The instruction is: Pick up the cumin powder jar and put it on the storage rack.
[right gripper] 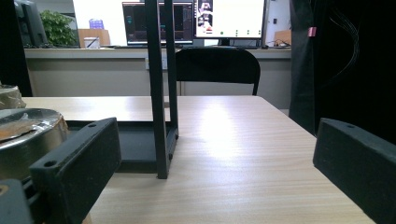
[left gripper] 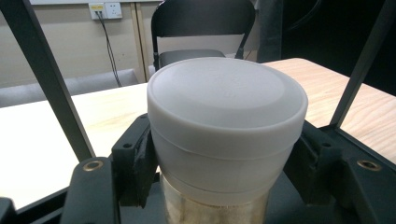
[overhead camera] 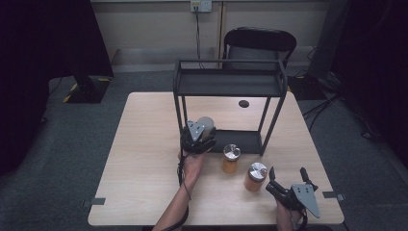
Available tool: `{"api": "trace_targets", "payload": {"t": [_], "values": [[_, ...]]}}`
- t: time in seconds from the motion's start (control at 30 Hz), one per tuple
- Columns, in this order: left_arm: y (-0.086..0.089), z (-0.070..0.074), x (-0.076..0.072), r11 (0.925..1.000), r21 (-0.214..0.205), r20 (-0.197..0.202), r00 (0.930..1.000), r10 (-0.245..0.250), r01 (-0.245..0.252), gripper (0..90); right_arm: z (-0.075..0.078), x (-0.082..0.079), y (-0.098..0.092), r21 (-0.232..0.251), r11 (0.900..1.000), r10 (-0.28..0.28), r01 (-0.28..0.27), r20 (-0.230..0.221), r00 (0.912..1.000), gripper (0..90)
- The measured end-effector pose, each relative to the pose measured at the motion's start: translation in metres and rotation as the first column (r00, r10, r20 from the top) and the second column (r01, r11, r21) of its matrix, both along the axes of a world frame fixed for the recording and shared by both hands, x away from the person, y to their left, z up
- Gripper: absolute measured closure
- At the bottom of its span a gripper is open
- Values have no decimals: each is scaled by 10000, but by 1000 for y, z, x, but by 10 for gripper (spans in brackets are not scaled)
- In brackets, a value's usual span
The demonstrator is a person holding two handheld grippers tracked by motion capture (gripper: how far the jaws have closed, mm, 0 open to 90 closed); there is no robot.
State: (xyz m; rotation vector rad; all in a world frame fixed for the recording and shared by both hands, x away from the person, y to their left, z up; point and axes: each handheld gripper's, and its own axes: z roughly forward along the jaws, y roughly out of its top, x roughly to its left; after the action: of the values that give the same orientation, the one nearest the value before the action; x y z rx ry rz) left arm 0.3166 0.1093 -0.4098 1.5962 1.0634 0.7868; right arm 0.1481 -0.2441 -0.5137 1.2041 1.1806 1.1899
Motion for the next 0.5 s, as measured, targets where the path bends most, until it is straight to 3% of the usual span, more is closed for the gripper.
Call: {"api": "trace_targets", "payload": {"t": [0.5], "values": [[2, 0, 2, 9998, -216, -70, 10000, -42, 41, 335, 0, 0, 0, -5, 10000, 31, -31, -1, 10000, 0]]}}
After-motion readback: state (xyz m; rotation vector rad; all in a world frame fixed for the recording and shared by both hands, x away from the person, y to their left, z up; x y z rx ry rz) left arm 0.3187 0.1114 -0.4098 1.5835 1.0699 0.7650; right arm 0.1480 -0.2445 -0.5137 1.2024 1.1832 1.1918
